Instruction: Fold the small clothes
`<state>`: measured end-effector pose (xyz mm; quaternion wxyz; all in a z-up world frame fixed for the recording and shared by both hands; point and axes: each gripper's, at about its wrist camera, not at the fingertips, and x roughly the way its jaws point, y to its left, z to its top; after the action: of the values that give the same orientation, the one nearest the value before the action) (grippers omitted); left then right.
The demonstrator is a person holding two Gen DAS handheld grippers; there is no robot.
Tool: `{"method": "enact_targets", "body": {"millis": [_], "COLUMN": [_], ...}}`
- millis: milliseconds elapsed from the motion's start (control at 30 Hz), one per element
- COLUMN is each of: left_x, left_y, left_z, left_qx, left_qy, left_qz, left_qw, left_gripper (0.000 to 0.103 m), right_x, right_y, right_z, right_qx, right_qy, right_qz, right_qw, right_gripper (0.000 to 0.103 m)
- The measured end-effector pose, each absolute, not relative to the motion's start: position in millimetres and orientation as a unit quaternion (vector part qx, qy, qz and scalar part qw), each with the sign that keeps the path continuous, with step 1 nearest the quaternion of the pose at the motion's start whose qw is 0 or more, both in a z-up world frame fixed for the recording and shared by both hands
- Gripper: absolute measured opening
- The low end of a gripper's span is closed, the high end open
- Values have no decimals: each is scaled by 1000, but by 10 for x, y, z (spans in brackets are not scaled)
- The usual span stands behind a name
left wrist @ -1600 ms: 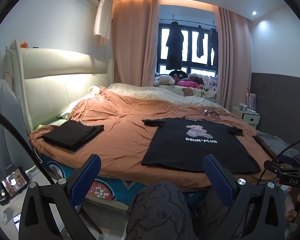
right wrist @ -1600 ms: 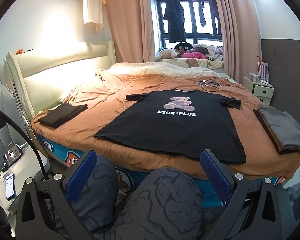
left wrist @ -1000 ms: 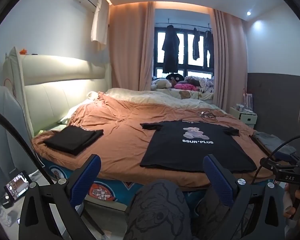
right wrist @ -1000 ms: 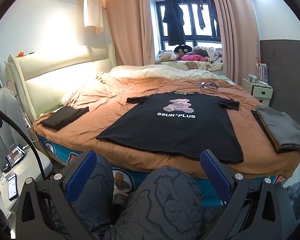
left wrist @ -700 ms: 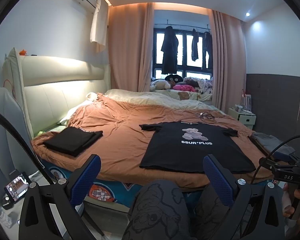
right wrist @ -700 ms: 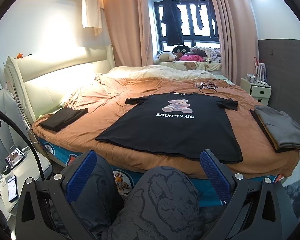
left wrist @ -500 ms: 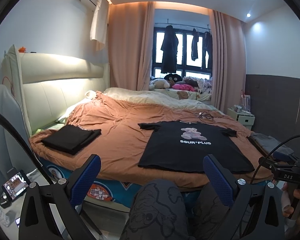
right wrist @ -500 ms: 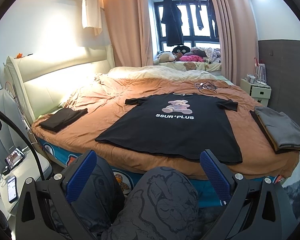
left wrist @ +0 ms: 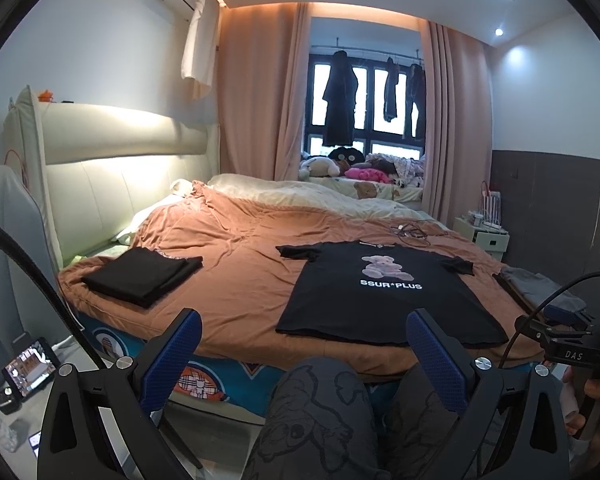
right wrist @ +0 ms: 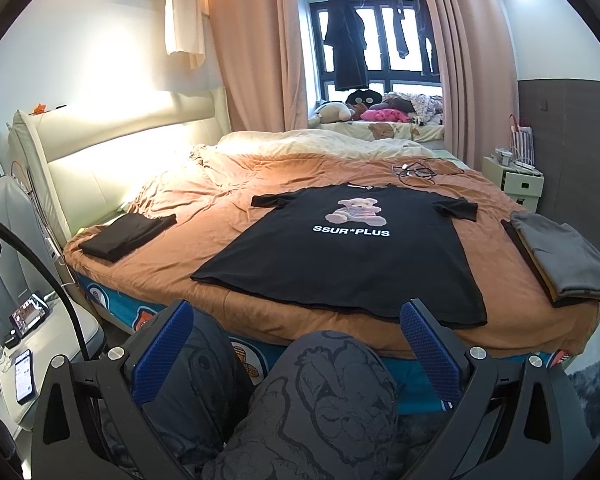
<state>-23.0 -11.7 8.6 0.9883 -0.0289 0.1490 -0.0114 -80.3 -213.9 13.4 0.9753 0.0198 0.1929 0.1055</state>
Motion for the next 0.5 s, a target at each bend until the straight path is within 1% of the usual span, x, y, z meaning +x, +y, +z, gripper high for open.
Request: {"method": "enact_targets", "body": {"millis": [500], "left_x": [-255], "left_y": [-57], "left_z": [105], "left_qx": [-33], "left_qy": [147], "left_qz": [-10], "left_qw": [988], "left_gripper": [103], "right_x": [-823], "right_y": [-2146], "right_z": [118], "right_qx": [18], "right_qy": [193], "right_qz": [108], "right_qw": [975], "right_gripper": [103]}}
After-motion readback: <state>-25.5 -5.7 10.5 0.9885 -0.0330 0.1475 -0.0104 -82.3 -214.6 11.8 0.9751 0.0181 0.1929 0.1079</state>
